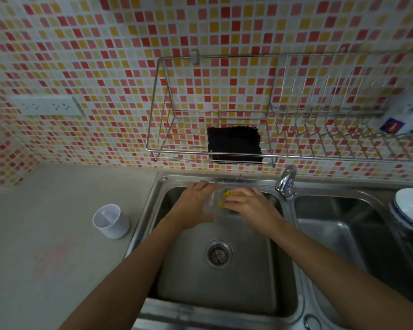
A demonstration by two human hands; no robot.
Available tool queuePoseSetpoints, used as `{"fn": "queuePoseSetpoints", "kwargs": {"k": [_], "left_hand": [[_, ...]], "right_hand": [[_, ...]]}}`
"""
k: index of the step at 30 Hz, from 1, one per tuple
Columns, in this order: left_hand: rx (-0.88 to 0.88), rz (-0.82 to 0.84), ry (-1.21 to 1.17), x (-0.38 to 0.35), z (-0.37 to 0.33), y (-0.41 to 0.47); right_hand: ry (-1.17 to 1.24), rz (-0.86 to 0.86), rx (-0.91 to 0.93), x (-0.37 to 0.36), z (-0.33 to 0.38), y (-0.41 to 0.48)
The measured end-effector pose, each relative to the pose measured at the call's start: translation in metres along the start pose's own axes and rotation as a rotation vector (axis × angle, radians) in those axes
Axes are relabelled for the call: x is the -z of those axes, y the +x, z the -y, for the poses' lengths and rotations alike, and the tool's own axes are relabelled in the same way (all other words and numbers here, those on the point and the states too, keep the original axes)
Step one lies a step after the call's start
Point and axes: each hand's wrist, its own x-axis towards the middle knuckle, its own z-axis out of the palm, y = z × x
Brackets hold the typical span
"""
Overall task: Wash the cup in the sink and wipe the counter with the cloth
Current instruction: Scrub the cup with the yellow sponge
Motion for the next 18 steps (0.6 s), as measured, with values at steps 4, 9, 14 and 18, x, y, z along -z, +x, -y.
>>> {"fn": "queuePoseSetpoints", "kwargs": {"k": [4,9,14,18], "left_hand": [[0.017,-0.014,-0.003,0.003,-0.001,0.003],[-0.03,-0.002,0.013,0.0,0.0,0.003],[-0.066,0.026,-0.026,0.005,-0.01,0.003],[-0.014,0.087,-0.081,0.007,-0.007,0.003]], "right_hand": [[0.186,-0.101,-0.121,-0.006,0.017,-0.005],[0.696,-0.074,-0.478,-0.005,0.037,-0.013],[-0.009,0.004,-0.013,0.002,0.003,-0.011],[-0.045,-0.039,0.046,-0.006,0.007,-0.011]]}}
